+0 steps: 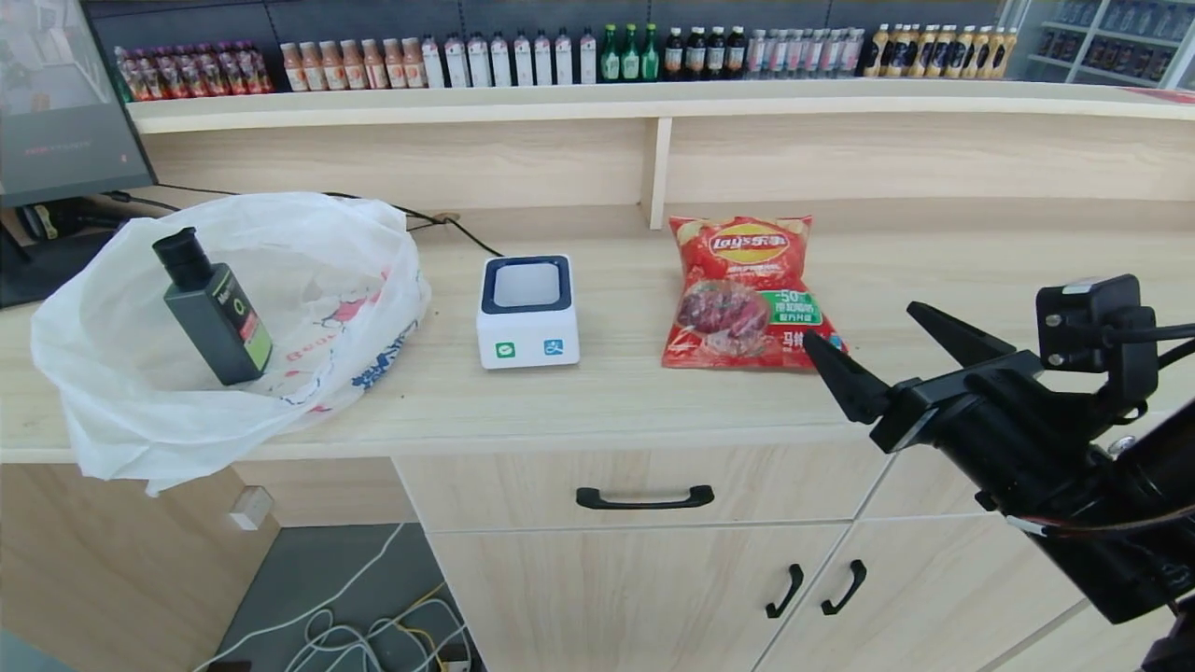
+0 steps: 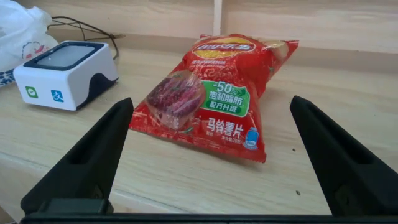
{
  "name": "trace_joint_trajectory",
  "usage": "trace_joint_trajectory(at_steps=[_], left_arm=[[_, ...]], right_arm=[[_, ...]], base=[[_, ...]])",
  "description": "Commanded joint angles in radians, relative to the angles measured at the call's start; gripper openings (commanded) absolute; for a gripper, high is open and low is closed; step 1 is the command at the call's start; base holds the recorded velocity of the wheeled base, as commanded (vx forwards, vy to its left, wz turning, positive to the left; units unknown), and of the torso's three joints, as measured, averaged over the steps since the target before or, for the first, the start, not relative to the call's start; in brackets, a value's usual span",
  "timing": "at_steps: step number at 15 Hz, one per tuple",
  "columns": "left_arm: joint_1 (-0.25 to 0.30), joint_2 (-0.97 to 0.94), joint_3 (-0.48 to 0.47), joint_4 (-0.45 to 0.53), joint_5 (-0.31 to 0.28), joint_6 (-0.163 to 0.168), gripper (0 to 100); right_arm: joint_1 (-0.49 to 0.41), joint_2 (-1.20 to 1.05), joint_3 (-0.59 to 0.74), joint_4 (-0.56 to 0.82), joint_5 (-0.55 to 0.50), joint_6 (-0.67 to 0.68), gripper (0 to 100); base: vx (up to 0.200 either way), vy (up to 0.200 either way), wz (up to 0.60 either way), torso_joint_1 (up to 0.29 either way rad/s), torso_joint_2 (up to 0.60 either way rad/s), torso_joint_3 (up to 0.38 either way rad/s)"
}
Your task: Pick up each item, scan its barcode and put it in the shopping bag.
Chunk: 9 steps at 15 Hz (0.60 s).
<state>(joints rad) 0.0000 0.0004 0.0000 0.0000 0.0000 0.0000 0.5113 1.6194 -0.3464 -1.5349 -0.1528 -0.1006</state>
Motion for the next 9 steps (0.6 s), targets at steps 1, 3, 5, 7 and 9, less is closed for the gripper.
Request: trace_joint_trajectory(at_steps=[1, 3, 5, 7, 9], left_arm=[[0.0, 0.0, 0.0, 0.0, 0.002, 0.0, 100], [0.0, 0.0, 0.0, 0.0, 0.0, 0.0, 100], [0.0, 0.0, 0.0, 0.0, 0.002, 0.0, 100], [0.0, 0.0, 0.0, 0.0, 0.002, 0.0, 100], [0.0, 0.0, 0.0, 0.0, 0.002, 0.0, 100]], right_arm=[[0.003, -0.03, 0.023, -0.001, -0.007, 0.006, 100], [0.004, -0.049, 0.014, 0.004, -0.007, 0.002, 100], [-0.002, -0.059, -0.023, 0.033, -0.008, 0.002, 100], [0.007, -0.088, -0.126, 0.16, -0.007, 0.001, 100], [0.015, -0.133, -0.253, 0.363, -0.005, 0.009, 100]], base=[[0.0, 0.0, 0.0, 0.0, 0.0, 0.0], [0.0, 0.0, 0.0, 0.0, 0.0, 0.0], [0.0, 0.0, 0.0, 0.0, 0.0, 0.0], [0.0, 0.0, 0.0, 0.0, 0.0, 0.0], [0.0, 0.0, 0.0, 0.0, 0.0, 0.0]])
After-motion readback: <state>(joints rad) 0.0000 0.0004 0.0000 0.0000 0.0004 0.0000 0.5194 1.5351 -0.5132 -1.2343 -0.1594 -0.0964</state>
